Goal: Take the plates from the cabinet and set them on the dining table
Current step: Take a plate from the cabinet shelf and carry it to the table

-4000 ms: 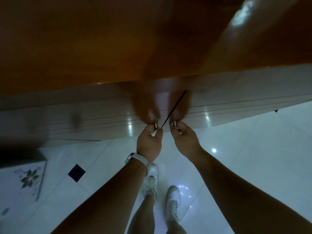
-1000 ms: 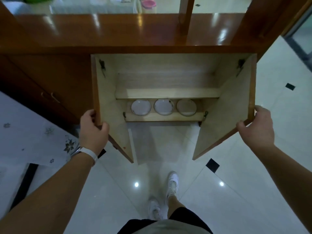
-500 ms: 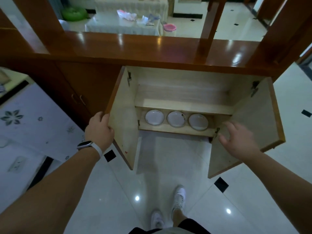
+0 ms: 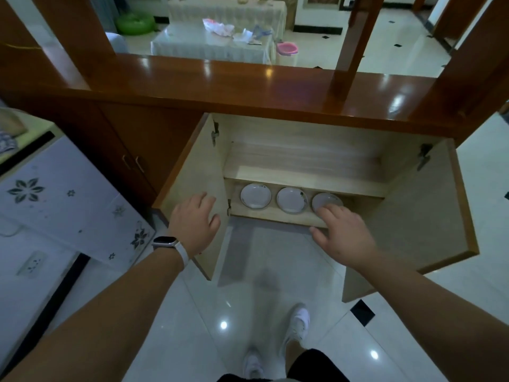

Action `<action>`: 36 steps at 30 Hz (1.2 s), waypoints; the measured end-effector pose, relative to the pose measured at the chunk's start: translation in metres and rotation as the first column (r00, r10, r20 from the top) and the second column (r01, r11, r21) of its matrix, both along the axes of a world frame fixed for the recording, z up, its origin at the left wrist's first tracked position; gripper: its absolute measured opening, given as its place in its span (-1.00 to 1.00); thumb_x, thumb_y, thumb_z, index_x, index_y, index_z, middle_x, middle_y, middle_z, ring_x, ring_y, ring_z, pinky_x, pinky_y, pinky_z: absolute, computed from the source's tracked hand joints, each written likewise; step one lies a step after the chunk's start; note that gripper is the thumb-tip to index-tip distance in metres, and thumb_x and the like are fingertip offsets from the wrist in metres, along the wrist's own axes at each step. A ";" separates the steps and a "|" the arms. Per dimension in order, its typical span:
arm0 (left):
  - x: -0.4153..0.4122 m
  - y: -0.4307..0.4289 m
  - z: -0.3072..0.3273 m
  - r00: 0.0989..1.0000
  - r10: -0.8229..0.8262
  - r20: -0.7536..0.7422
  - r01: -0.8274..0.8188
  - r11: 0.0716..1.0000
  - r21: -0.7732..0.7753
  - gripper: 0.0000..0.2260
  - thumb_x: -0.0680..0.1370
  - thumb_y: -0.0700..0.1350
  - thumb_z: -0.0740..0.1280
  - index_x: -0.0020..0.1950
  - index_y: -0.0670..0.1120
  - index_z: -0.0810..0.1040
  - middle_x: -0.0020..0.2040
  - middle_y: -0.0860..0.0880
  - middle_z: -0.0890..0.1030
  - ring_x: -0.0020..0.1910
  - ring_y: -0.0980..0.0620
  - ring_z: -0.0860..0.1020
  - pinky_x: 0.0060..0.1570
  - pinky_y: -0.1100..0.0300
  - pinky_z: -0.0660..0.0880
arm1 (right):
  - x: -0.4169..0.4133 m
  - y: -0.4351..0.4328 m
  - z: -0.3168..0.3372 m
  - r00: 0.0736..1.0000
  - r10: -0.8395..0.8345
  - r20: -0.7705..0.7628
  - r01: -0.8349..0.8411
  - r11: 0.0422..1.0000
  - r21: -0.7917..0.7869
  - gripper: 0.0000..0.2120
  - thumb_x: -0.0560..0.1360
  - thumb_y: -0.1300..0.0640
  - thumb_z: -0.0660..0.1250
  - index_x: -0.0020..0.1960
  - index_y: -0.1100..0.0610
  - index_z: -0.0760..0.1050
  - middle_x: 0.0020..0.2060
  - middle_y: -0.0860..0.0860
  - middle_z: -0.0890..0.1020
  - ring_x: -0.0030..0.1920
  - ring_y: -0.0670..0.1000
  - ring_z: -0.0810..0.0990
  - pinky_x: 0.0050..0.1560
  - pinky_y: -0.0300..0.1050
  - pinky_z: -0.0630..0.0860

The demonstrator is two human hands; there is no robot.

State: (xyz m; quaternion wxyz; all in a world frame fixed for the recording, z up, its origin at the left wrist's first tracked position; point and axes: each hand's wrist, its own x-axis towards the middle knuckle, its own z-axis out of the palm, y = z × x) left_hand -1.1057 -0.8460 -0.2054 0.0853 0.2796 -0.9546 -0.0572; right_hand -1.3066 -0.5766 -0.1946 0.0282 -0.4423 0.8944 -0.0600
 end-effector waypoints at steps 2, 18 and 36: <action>-0.013 0.001 -0.004 1.000 -0.012 -0.005 0.012 1.000 0.000 -0.66 0.50 -0.04 0.34 0.24 -0.12 0.53 0.25 -0.20 0.55 0.14 -0.21 0.54 0.10 -0.07 0.47 | -0.009 -0.004 -0.005 1.000 0.019 0.012 -0.019 1.000 0.012 -0.49 0.50 -0.21 0.11 0.30 0.06 0.44 0.22 0.02 0.53 0.20 0.10 0.48 0.11 0.02 0.41; -0.170 -0.004 -0.052 0.982 -0.125 0.144 0.116 0.991 0.073 -0.61 0.49 0.04 0.18 0.19 -0.13 0.56 0.18 -0.17 0.59 0.12 -0.18 0.57 0.08 -0.01 0.49 | -0.160 -0.064 -0.054 0.966 0.214 0.148 -0.229 0.969 0.096 -0.52 0.54 -0.19 0.09 0.35 0.02 0.40 0.24 0.03 0.51 0.26 0.09 0.43 0.26 0.05 0.33; -0.211 -0.059 -0.106 0.986 -0.100 0.137 0.073 0.979 0.191 -0.58 0.49 0.07 0.19 0.22 -0.13 0.54 0.18 -0.19 0.59 0.09 -0.21 0.57 0.09 -0.06 0.48 | -0.204 -0.148 -0.104 0.930 0.309 0.201 -0.324 0.945 0.047 -0.49 0.45 -0.18 0.10 0.24 0.04 0.55 0.20 0.05 0.59 0.17 0.15 0.56 0.13 0.08 0.44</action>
